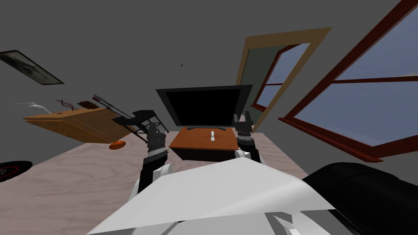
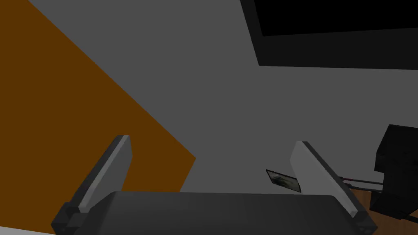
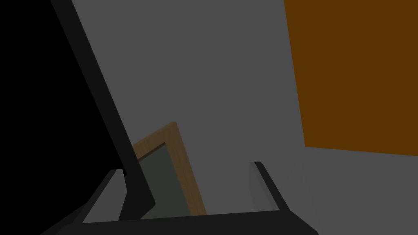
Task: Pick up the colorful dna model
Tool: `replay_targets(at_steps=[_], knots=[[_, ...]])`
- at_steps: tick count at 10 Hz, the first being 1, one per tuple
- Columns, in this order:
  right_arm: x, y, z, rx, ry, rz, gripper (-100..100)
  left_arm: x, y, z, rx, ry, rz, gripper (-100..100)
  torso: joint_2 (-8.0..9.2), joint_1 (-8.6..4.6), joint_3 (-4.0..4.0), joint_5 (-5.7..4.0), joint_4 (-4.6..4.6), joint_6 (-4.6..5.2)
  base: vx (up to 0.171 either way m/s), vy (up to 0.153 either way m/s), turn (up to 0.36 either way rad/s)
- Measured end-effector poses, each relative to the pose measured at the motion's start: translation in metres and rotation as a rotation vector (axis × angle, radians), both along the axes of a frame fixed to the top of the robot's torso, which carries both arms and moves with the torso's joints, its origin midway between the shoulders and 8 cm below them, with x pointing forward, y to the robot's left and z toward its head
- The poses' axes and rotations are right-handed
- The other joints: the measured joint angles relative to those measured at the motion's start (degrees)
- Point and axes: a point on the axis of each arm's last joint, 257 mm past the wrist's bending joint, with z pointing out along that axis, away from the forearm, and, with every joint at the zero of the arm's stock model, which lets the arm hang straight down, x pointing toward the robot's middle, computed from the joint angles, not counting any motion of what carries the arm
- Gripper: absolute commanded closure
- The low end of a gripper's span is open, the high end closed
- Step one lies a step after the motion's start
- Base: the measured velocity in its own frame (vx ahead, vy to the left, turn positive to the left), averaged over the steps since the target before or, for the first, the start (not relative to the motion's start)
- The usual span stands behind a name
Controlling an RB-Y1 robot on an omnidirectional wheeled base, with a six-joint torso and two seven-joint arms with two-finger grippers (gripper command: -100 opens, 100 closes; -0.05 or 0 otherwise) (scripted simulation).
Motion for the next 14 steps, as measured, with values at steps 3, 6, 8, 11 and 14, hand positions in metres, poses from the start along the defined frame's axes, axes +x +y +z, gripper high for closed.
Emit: replay_targets(at_steps=[3,6,8,11,14], knots=[[0.008,0.011,-0.02,-0.083,0.044,0.024,-100,0.0,0.0,0.0,0.0,0.0,0.0,0,0.37,-0.09,0.21,-0.02,0.08,-0.01,-0.106,-0.013,0.145],[0.019,0.02,-0.049,-0.194,0.112,0.047,-100,0.0,0.0,0.0,0.0,0.0,0.0,0,0.4,-0.07,0.23,-0.01,0.09,0.0,-0.092,-0.006,0.139],[0.026,0.029,-0.067,-0.242,0.143,0.058,-100,0.0,0.0,0.0,0.0,0.0,0.0,0,0.24,-0.1,0.14,-0.02,0.05,-0.02,-0.076,-0.008,0.199],[0.035,0.033,-0.102,-0.333,0.21,0.074,-100,0.0,0.0,0.0,0.0,0.0,0.0,0,0.21,-0.07,0.13,-0.02,0.05,-0.01,-0.064,-0.002,0.196],[0.042,0.037,-0.144,-0.449,0.289,0.095,-100,0.0,0.0,0.0,0.0,0.0,0.0,0,0.23,-0.1,0.14,-0.02,0.06,0.03,-0.064,0.0,0.195]])
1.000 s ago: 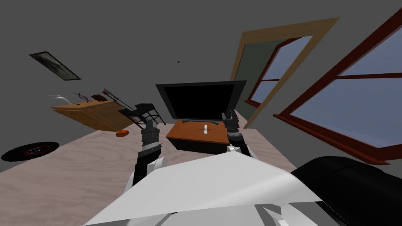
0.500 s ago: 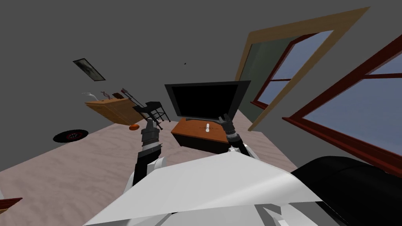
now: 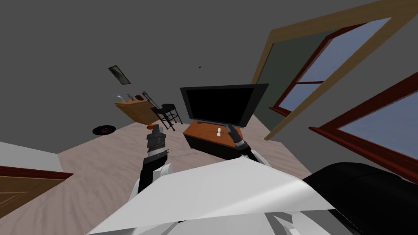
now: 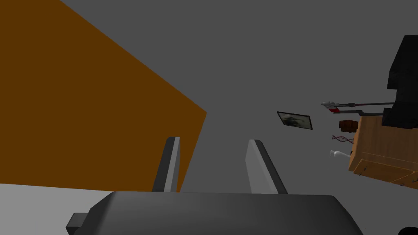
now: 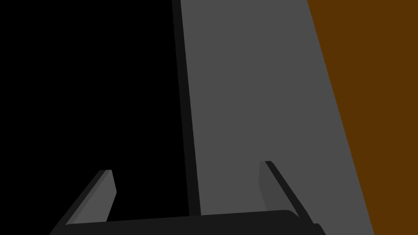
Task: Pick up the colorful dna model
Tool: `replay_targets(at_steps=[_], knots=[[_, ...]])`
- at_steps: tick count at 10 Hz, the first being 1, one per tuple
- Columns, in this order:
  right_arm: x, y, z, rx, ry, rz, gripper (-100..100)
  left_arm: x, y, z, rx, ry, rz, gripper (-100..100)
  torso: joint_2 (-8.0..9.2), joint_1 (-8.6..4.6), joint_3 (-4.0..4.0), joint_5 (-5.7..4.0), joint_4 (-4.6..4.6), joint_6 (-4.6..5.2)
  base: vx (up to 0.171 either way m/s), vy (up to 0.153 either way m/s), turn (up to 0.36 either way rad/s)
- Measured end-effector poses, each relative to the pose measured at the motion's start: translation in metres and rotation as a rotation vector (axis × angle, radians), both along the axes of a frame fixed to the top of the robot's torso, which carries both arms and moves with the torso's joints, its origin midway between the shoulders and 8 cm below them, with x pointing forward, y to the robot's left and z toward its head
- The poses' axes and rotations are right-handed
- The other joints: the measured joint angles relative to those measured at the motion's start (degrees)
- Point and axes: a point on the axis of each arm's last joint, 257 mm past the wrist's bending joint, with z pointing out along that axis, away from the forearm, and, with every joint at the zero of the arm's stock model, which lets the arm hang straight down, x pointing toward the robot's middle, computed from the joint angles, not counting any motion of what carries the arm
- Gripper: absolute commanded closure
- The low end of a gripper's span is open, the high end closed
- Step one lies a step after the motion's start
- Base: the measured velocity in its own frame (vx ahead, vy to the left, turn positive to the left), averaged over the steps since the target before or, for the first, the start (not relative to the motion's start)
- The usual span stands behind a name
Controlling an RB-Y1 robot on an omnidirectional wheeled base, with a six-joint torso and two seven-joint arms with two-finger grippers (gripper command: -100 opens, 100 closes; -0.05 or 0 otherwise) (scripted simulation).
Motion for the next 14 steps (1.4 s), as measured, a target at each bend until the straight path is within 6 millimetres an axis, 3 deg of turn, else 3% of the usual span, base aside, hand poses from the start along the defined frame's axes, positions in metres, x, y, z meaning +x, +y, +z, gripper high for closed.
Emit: replay_targets(at_steps=[8,14], knots=[[-0.002,-0.005,-0.112,-0.235,0.197,0.047,-100,0.0,0.0,0.0,0.0,0.0,0.0,0,-0.22,0.0,-0.13,0.0,-0.05,0.01,-0.018,0.004,0.188],[-0.024,-0.022,-0.201,-0.426,0.359,0.099,-100,0.0,0.0,0.0,0.0,0.0,0.0,0,-0.32,-0.02,-0.19,0.0,-0.07,0.01,0.011,0.001,0.225]])
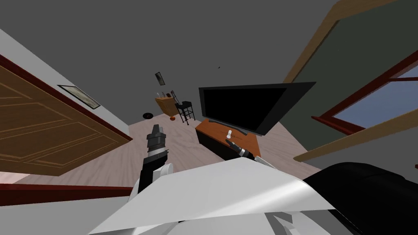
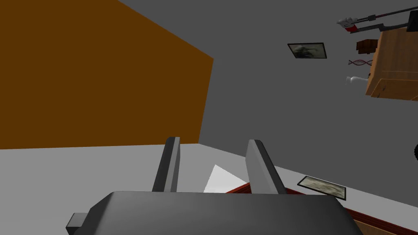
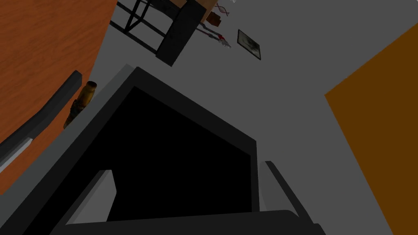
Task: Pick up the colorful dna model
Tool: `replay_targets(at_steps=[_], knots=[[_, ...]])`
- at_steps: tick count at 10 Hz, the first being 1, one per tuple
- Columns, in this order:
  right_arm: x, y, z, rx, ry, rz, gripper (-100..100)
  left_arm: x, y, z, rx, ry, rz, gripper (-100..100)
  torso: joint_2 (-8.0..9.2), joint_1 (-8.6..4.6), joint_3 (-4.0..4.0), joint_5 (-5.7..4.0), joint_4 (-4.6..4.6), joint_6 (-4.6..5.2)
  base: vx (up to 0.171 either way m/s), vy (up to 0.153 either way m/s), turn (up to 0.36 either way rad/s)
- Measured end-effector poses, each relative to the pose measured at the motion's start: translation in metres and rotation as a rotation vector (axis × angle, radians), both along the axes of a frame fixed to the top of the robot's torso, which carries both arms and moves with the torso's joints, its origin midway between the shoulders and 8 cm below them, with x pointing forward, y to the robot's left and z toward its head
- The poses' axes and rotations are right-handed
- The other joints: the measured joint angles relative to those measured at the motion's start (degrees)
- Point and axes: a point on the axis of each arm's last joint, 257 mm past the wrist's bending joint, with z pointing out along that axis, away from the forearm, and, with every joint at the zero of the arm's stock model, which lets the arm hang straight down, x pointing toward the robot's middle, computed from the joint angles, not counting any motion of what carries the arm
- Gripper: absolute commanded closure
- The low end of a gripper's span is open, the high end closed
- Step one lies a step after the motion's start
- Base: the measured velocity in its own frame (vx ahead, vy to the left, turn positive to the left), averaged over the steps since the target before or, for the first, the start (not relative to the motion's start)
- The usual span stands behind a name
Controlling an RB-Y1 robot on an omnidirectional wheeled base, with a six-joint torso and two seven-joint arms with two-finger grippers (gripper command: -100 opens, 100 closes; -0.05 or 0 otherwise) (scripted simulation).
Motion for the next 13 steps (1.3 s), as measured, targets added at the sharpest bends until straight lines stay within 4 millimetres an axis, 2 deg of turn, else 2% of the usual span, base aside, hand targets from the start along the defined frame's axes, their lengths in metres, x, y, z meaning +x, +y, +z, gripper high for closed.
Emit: replay_targets(at_steps=[1,7,10,13], knots=[[-0.011,-0.005,-0.017,-0.04,0.037,0.014,-100,0.0,0.0,0.0,0.0,0.0,0.0,0,-0.03,0.01,-0.01,0.01,0.0,-0.04,0.024,-0.008,0.137],[-0.041,-0.037,-0.087,-0.199,0.185,0.058,-100,0.0,0.0,0.0,0.0,0.0,0.0,0,-0.06,-0.02,-0.04,-0.01,-0.01,0.03,0.028,-0.009,0.191],[-0.078,-0.066,-0.13,-0.311,0.288,0.092,-100,0.0,0.0,0.0,0.0,0.0,0.0,0,-0.13,-0.02,-0.07,0.0,-0.02,-0.03,0.044,-0.013,0.224],[-0.097,-0.088,-0.153,-0.385,0.357,0.109,-100,0.0,0.0,0.0,0.0,0.0,0.0,0,-0.09,0.01,-0.04,0.01,-0.01,-0.04,0.029,-0.01,0.144]])
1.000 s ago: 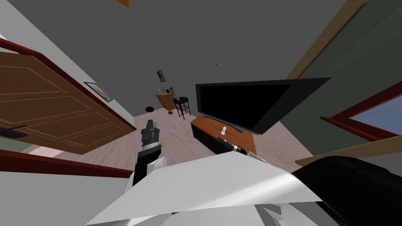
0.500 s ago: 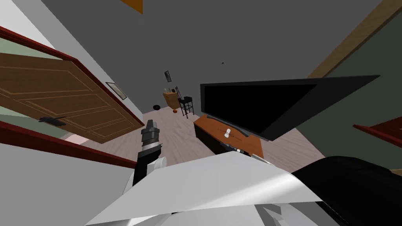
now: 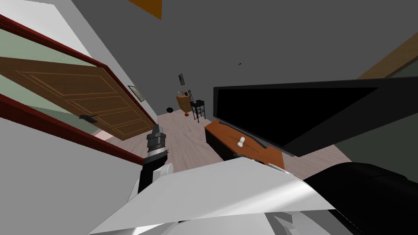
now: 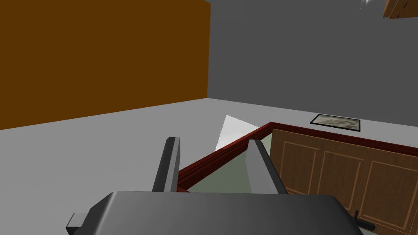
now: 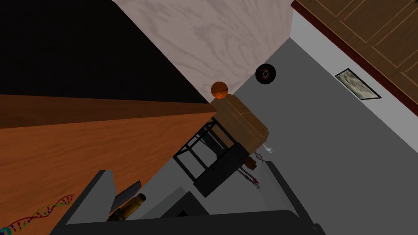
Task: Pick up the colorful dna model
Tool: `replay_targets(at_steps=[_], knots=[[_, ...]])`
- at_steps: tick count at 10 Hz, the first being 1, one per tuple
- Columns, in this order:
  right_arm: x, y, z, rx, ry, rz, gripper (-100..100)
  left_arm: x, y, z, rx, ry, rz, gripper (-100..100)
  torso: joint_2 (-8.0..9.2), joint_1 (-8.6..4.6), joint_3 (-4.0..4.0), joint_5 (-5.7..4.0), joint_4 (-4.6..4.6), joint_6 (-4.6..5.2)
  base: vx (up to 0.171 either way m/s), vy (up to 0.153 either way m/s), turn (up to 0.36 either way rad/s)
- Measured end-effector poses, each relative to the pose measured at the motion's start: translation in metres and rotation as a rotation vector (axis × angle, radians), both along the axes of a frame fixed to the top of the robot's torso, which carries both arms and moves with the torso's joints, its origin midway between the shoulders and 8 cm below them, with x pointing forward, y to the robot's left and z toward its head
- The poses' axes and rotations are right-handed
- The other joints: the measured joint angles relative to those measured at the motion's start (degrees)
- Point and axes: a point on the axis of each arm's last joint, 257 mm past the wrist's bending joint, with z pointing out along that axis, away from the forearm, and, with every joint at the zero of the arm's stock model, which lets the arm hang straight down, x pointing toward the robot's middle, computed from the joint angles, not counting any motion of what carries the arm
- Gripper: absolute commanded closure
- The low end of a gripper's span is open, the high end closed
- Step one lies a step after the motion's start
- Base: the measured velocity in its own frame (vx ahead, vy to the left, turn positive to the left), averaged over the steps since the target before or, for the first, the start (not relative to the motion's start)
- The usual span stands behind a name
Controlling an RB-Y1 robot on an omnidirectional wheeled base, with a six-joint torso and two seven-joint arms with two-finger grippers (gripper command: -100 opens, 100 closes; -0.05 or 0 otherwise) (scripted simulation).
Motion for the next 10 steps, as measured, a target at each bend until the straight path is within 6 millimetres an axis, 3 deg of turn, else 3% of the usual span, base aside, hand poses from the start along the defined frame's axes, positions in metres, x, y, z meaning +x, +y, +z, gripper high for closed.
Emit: replay_targets(at_steps=[2,5,6,8,9,10], knots=[[-0.021,-0.02,-0.021,-0.066,0.062,0.017,-100,0.0,0.0,0.0,0.0,0.0,0.0,0,-0.04,-0.03,-0.03,-0.01,-0.01,0.02,0.044,-0.018,0.21],[-0.06,-0.063,-0.049,-0.168,0.159,0.028,-100,0.0,0.0,0.0,0.0,0.0,0.0,0,-0.05,-0.02,-0.04,-0.01,-0.03,0.1,0.052,-0.017,0.226],[-0.076,-0.085,-0.056,-0.215,0.203,0.036,-100,0.0,0.0,0.0,0.0,0.0,0.0,0,-0.08,-0.05,-0.05,0.0,-0.02,0.03,0.045,-0.027,0.144],[-0.098,-0.112,-0.065,-0.281,0.266,0.046,-100,0.0,0.0,0.0,0.0,0.0,0.0,0,-0.11,-0.04,-0.06,-0.01,-0.02,0.04,0.079,-0.025,0.336],[-0.119,-0.131,-0.063,-0.329,0.312,0.063,-100,0.0,0.0,0.0,0.0,0.0,0.0,0,-0.22,-0.06,-0.13,0.01,-0.05,0.03,0.074,-0.049,0.097],[-0.123,-0.138,-0.066,-0.347,0.326,0.07,-100,0.0,0.0,0.0,0.0,0.0,0.0,0,-0.18,-0.09,-0.12,-0.04,-0.05,0.1,0.025,-0.028,-0.061]])
